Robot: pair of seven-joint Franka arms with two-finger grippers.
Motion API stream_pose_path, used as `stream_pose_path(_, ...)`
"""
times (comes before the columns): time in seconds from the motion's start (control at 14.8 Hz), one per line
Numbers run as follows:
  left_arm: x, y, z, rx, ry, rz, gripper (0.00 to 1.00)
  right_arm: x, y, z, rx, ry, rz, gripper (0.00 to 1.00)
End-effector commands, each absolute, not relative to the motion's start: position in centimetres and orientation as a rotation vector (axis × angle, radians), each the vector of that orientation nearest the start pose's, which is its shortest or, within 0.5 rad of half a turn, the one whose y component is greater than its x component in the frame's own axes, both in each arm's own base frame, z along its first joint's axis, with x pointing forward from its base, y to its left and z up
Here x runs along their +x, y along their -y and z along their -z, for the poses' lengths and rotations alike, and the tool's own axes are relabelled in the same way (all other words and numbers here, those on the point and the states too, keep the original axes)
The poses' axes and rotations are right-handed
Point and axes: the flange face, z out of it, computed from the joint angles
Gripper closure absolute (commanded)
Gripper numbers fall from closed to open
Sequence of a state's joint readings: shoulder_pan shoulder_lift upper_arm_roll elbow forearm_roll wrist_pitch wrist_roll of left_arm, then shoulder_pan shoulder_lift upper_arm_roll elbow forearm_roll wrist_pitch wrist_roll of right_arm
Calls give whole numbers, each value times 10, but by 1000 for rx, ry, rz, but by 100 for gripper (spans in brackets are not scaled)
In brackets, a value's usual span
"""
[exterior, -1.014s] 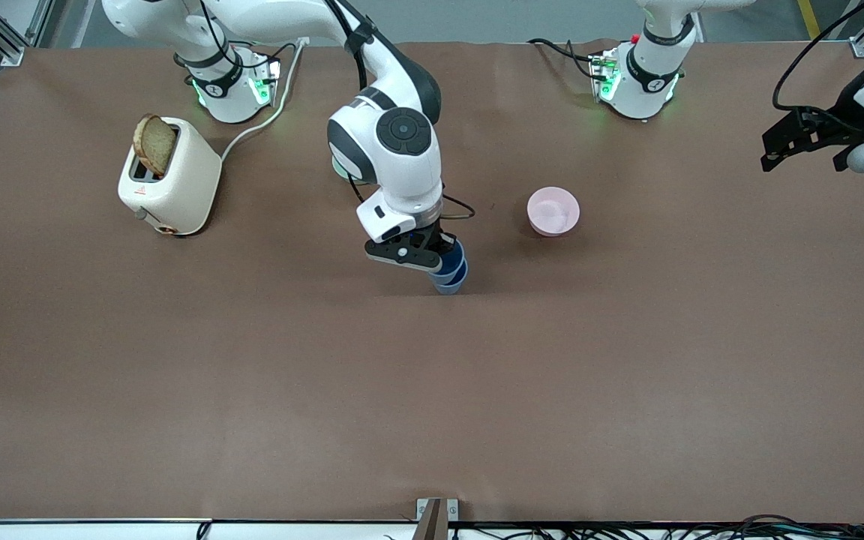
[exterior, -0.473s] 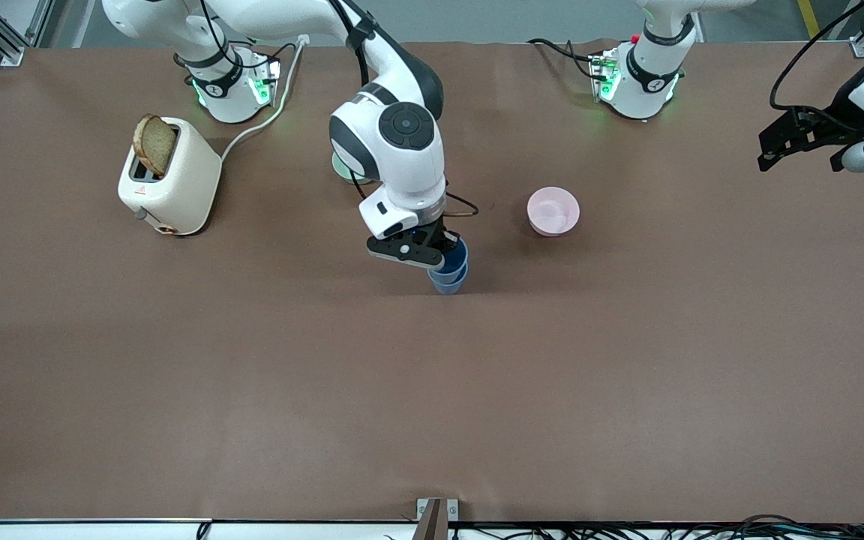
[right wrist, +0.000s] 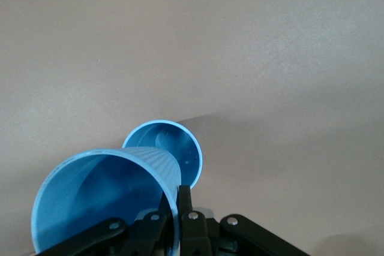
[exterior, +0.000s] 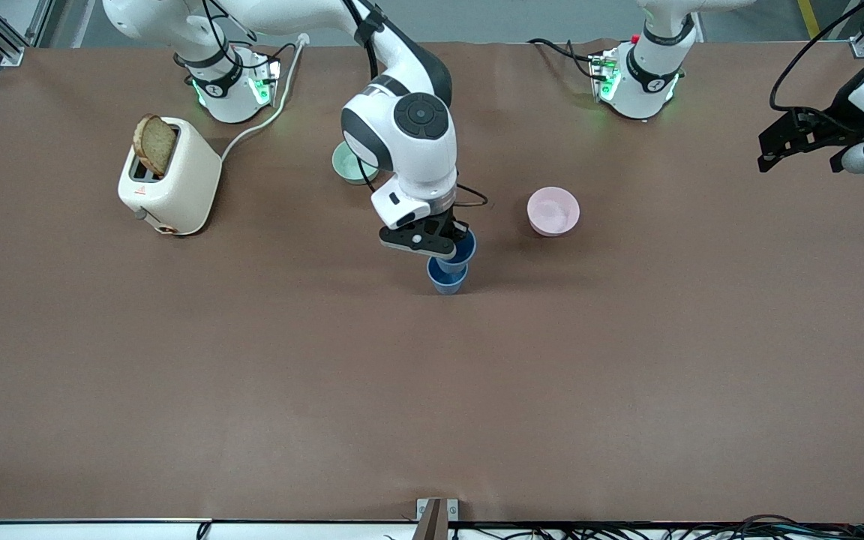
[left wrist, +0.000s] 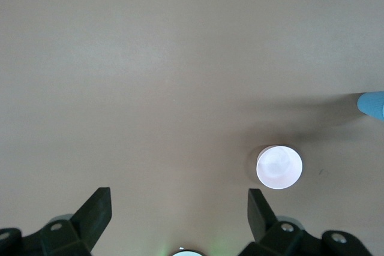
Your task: Stack blue cups with both arms
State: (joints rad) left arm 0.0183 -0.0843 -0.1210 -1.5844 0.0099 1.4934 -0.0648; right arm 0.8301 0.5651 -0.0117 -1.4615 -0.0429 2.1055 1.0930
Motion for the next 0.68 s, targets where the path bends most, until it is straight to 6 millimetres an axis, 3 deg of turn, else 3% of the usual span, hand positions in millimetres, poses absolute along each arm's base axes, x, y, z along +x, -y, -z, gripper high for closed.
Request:
stream_pose_path(0.0,519,55,-661,-3123,-80,11,0,492,-521,-354,-3088,-418,154,96)
stream_pose_path(0.34,519,54,-659,-3127,-76,6,0,492,-522,-338,-3114,-404,154,93)
stream_pose_path(0.61,519,54,-660,-3126,-76,8,0,491,-523,-337,-3115,-402,152,63)
